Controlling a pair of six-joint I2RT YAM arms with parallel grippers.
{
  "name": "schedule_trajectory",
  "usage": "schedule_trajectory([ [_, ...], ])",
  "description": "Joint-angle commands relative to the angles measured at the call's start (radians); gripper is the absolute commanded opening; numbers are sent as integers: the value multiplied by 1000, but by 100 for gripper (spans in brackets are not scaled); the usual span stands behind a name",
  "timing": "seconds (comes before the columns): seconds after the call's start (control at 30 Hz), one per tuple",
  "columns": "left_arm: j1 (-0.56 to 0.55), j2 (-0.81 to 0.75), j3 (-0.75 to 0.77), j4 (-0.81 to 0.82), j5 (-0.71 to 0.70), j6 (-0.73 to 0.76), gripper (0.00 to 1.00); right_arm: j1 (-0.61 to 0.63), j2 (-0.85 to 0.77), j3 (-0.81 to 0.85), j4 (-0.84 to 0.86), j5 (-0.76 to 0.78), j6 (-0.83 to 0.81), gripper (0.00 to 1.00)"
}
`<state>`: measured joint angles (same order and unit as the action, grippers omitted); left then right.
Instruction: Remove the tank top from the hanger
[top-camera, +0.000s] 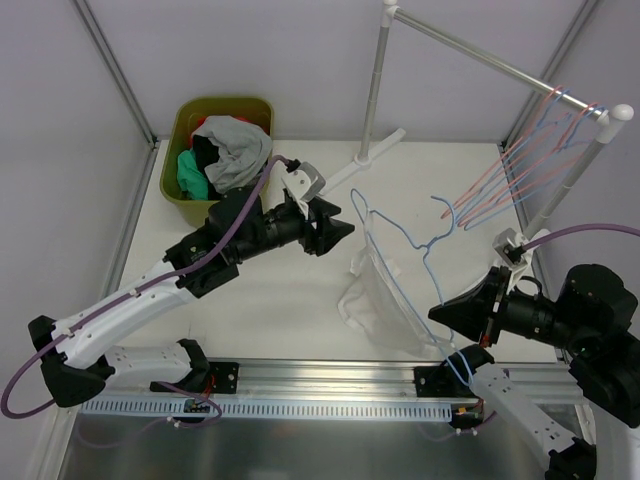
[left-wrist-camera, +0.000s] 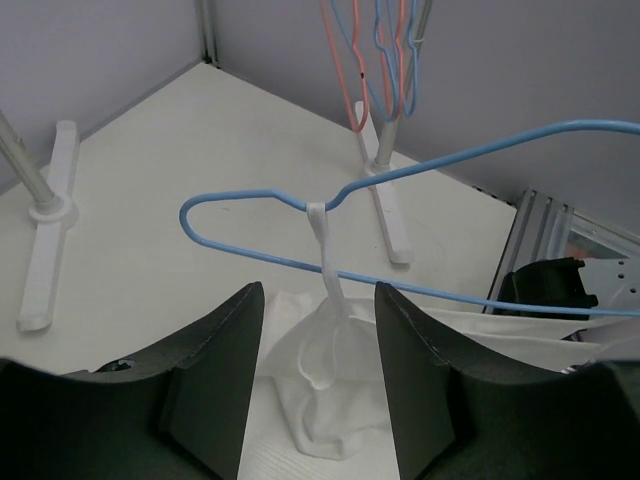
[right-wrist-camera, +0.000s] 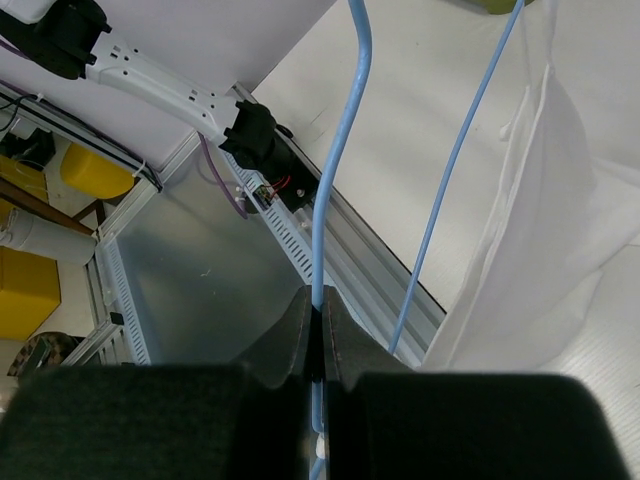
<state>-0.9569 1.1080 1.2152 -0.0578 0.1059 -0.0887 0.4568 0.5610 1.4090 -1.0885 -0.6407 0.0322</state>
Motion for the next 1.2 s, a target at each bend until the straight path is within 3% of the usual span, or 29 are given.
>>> schedule_trajectory([
  [0.0, -8, 18, -23, 142, 49, 41, 49, 2, 37, 50, 12, -71, -23, 0],
  [0.23, -8, 87, -16, 173, 80, 30, 45, 2, 47, 79, 22, -117, -25, 0],
  [0.3, -8, 92, -17, 184, 89, 27, 33, 2, 43, 85, 22, -116, -23, 0],
  [0.5, -8, 87, -32, 200, 94, 23, 12, 0, 40, 87, 22, -114, -54, 0],
  [0.57, -8, 82, -39, 202, 94, 23, 15, 2, 39, 82, 21, -109, -61, 0],
  [0.63, -8, 76, -46, 204, 98, 20, 29, 0, 40, 76, 22, -103, -67, 0],
  [0.77, -8, 67, -62, 207, 100, 18, 29, 2, 46, 76, 24, -106, -69, 0],
  [0.97, -8, 52, -69, 207, 120, 18, 21, 2, 45, 77, 22, -85, -78, 0],
  [1.17, -8, 27, -91, 210, 124, 17, 29, 2, 56, 70, 22, -71, -84, 0],
])
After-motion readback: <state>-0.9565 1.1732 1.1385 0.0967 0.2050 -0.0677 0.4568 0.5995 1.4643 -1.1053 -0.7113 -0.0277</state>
